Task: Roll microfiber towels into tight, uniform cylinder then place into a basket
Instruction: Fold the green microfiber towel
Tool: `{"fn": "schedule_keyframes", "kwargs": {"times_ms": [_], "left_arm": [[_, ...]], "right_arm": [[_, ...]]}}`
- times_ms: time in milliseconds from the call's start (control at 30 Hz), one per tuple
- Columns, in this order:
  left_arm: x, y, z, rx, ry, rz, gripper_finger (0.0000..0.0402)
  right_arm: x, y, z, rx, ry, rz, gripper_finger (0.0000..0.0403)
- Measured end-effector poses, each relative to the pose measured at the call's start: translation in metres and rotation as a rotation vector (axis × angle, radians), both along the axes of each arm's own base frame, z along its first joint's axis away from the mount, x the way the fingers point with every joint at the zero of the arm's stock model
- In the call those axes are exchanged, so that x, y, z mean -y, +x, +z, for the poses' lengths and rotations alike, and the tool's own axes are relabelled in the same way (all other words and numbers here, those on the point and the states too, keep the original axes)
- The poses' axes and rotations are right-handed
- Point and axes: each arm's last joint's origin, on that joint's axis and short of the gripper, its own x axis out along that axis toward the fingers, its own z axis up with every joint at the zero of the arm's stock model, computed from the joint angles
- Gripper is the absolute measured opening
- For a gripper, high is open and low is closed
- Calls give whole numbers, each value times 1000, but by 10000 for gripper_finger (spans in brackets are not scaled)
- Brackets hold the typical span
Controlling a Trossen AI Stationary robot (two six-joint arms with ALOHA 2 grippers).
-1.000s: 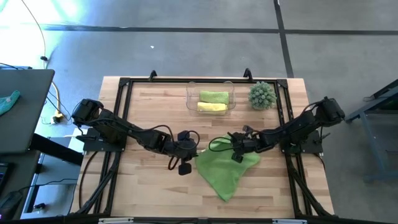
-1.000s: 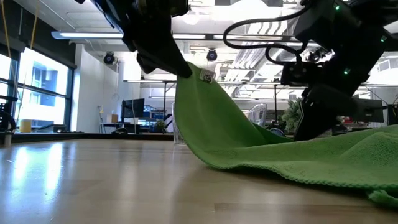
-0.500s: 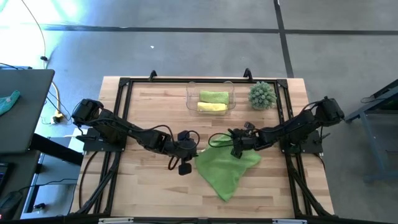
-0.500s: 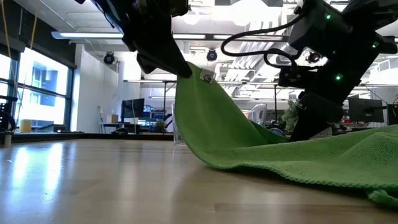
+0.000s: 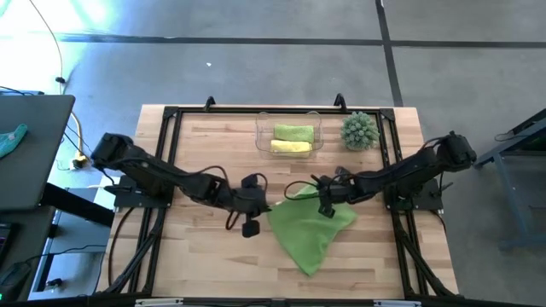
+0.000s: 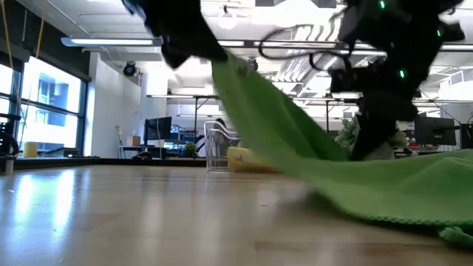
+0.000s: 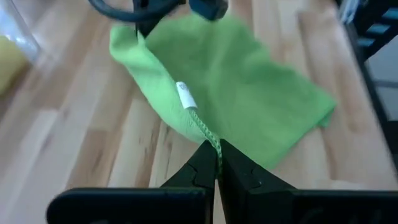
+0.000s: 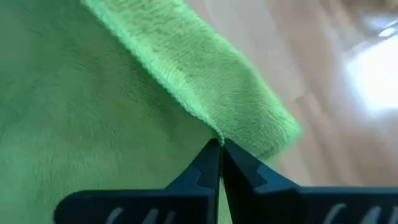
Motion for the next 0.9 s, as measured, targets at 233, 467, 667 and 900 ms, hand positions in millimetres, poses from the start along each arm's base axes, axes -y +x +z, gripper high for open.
{"fn": "schedule_keyframes", "kwargs": {"times_ms": [233, 467, 667, 900], "left_arm": [[-7, -27, 49, 126, 110, -44, 0], [-20, -62, 79, 138, 321, 125, 0], [-30, -82, 101, 186, 510, 282, 0], [-33, -97, 117, 256, 516, 379, 0]], "right_arm": [[-8, 12, 68, 10, -157, 90, 2], [-15, 14, 135, 37, -366, 82, 1], [-14, 18, 179, 135, -562, 28, 0], [-13, 20, 215, 218, -647, -12, 0]]}}
